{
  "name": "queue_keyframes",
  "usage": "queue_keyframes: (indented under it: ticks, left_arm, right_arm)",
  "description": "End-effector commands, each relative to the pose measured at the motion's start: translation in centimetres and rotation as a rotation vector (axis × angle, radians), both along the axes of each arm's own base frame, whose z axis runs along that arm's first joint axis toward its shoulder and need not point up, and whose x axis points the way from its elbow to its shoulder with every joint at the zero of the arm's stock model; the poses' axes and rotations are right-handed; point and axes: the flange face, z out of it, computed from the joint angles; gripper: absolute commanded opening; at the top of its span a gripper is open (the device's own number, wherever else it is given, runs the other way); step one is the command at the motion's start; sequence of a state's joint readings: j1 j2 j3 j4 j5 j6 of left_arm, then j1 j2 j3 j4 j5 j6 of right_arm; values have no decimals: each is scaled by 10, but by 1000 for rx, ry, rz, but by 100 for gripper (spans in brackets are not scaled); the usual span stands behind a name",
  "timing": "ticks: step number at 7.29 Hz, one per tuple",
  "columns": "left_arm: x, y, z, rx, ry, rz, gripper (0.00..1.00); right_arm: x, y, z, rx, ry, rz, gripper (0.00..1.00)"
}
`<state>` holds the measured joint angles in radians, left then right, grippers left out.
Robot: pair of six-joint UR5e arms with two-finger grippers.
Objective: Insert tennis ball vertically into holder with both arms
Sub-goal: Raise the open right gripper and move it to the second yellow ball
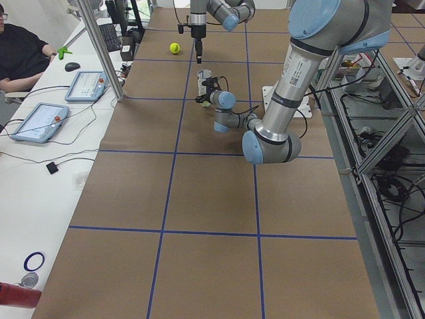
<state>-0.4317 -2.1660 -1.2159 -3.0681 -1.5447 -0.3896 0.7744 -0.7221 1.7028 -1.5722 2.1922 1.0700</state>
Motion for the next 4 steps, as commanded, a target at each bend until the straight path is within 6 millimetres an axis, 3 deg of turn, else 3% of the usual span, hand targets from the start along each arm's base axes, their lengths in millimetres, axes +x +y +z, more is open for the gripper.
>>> queue_keyframes:
  ticks: [1,2,4]
  left_arm:
    - [0,0,0,-1,-2,1,99]
    - [0,0,-1,0,-1,-1,99]
    - [0,0,-1,-2,0,-1,99]
  right_arm:
    - [33,-21,25,-35,34,58,98]
    - [53,-38,58,-56,69,91,98]
    - [120,-83,134,-48,157,137,98]
